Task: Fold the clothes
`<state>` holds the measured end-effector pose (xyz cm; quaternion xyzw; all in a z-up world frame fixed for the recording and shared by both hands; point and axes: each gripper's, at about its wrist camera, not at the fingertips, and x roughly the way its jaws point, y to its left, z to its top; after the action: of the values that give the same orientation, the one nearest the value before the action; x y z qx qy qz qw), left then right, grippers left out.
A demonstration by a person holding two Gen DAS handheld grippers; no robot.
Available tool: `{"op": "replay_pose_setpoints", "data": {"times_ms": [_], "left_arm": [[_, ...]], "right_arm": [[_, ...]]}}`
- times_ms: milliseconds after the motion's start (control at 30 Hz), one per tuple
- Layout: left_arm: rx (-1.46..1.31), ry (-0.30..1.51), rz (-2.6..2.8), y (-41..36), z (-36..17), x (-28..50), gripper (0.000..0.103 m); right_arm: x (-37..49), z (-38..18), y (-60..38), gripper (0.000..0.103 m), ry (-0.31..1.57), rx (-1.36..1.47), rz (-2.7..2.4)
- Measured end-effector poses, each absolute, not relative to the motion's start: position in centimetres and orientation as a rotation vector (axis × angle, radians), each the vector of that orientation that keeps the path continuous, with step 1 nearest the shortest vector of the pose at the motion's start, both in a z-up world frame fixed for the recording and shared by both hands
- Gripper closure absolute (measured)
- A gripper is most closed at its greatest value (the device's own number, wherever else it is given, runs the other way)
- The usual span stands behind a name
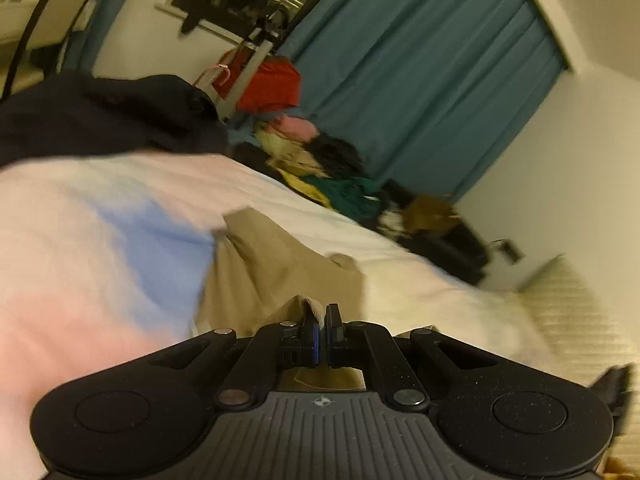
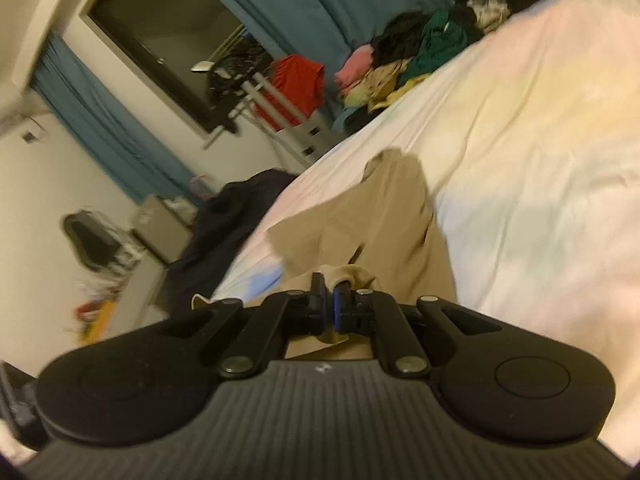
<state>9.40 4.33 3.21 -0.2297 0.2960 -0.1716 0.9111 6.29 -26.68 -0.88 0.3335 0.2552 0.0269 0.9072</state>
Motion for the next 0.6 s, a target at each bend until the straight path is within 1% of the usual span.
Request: {"op": "replay_pose_setpoints", "data": {"times_ms": [233,467,600], "left_arm": [[-0.335,0.636,-0.310,2.0,-2.4,18.3,0.100],[-0.184,0.751,-0.273,0.2,-10.0,23.1,0.099],[-0.128,0.755,-0.272,-0.6,-11.2,23.6,0.099]], "right_arm": [[14.3,-6.7,-26.8,0.096,0.586,0.568,-0.029],[18.7,-11.6,-25.9,0.096,0.669,0.427,-0.079],[19.5,-12.5,-25.1,0.095,0.677,0.364,-0.095]]}}
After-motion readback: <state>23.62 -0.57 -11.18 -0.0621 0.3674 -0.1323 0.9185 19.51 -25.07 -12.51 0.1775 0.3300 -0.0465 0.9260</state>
